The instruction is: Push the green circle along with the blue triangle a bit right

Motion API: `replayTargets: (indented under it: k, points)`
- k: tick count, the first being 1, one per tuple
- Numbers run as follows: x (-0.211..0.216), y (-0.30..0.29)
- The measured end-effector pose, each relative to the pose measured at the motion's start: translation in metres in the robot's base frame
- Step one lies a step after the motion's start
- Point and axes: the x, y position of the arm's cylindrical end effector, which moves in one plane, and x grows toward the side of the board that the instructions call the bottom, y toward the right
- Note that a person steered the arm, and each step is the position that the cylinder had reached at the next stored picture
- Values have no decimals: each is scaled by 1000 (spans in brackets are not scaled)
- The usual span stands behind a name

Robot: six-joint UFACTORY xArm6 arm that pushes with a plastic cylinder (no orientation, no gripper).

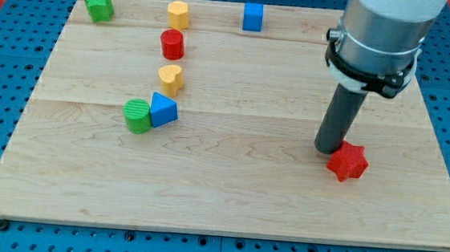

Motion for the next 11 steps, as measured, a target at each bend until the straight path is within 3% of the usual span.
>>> replayTargets:
  k: [1,3,4,5,6,7,8,9,10,11]
  points:
    - [0,9]
    - [49,28]
    - [40,-53]
    - [58,-165]
    - [50,-291]
    - [9,-318]
    - [-16,-297]
    - [-16,-234]
    - [-18,-213]
    - [-36,-236]
